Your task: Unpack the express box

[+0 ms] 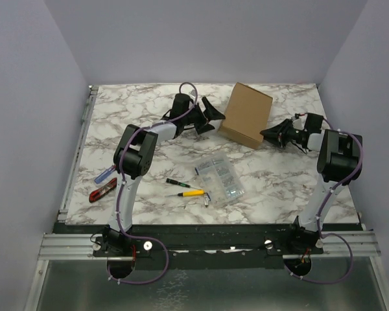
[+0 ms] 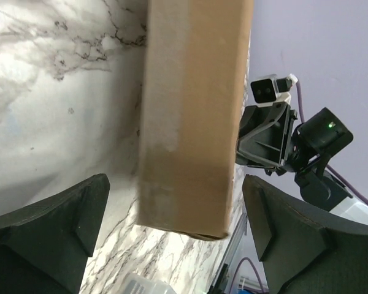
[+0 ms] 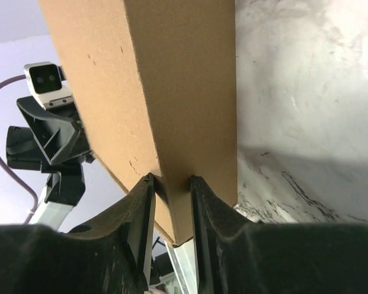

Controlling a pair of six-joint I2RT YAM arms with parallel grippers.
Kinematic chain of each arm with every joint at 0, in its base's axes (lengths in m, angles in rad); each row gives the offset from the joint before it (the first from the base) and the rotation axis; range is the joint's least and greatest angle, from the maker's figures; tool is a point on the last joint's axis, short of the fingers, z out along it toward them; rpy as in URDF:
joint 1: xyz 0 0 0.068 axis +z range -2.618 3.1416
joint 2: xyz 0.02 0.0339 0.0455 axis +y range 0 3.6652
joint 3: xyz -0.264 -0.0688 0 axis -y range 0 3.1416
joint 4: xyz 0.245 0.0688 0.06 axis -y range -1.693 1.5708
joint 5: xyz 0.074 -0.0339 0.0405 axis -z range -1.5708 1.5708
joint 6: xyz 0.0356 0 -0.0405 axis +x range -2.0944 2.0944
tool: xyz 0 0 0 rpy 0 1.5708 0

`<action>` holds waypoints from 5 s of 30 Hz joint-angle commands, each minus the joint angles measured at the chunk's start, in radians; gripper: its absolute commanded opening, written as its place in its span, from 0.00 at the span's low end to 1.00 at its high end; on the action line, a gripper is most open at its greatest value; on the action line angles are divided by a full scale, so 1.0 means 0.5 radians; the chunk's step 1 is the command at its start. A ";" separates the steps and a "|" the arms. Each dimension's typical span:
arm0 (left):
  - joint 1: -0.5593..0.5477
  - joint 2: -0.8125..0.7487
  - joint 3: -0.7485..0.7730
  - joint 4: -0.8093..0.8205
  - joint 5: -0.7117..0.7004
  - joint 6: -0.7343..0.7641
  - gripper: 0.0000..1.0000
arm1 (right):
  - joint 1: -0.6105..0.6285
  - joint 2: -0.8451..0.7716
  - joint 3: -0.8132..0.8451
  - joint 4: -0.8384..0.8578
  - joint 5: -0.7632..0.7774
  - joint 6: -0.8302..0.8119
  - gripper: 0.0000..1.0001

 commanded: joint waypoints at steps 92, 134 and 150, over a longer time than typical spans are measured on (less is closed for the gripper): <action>0.062 -0.814 -0.503 -0.362 -0.057 0.470 0.93 | 0.725 -0.310 0.516 -0.913 0.939 -0.421 0.52; 0.915 -2.484 -1.265 -2.381 -2.023 -0.053 0.99 | 0.809 -1.103 0.088 -1.035 1.334 -0.786 0.67; 1.393 -2.252 -1.748 -2.441 -1.826 -0.540 0.98 | 0.807 -1.272 0.047 -1.016 1.363 -0.798 0.67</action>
